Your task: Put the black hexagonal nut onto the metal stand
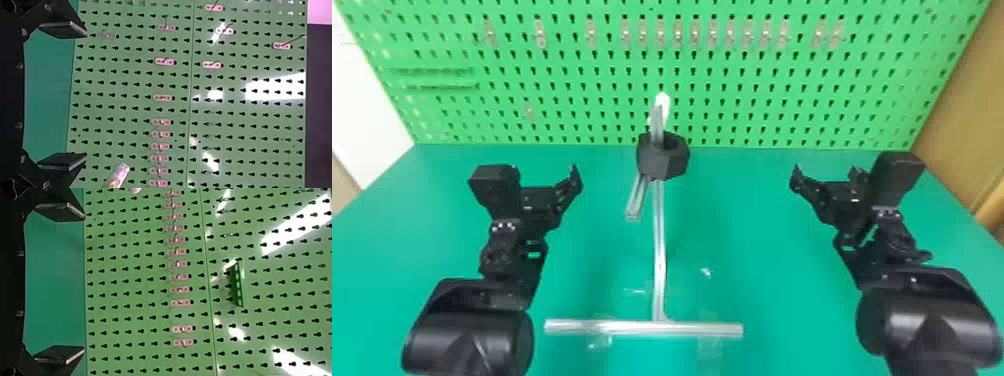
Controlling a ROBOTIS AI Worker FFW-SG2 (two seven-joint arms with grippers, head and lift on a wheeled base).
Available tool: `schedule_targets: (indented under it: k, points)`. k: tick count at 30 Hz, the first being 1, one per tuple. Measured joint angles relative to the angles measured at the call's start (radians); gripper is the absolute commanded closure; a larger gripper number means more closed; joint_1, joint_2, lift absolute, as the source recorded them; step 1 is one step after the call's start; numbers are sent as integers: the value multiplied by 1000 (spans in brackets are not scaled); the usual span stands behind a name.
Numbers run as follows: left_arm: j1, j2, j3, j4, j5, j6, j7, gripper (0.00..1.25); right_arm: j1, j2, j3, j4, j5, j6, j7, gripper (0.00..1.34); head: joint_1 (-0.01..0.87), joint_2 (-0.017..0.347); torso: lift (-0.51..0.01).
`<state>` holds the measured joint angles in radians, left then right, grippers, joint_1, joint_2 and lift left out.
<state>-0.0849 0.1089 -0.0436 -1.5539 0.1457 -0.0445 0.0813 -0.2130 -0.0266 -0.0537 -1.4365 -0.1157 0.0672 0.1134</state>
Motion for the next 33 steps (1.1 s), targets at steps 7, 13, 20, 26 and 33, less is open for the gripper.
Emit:
schedule_targets:
  k: [7, 13, 20, 26, 33]
  points:
    - [0, 0, 0, 0, -1, 0, 0, 171, 3, -1, -1, -2, 6, 0, 0, 122, 693, 81, -1]
    - [3, 0, 3, 0, -1, -7, 0, 171, 6, -1, -8, -12, 25, 3, 0, 124, 693, 81, -1]
    - [3, 0, -1, 0, -6, -10, 0, 171, 4, -5, -2, -18, 29, 9, 0, 154, 693, 81, -1]
    - [5, 0, -1, 0, -7, -11, 0, 171, 3, -6, 0, -21, 32, 10, 0, 216, 693, 81, -1]
    - [5, 0, 0, 0, -8, -10, 0, 171, 4, -5, -1, -22, 33, 11, -1, 216, 693, 81, -1]
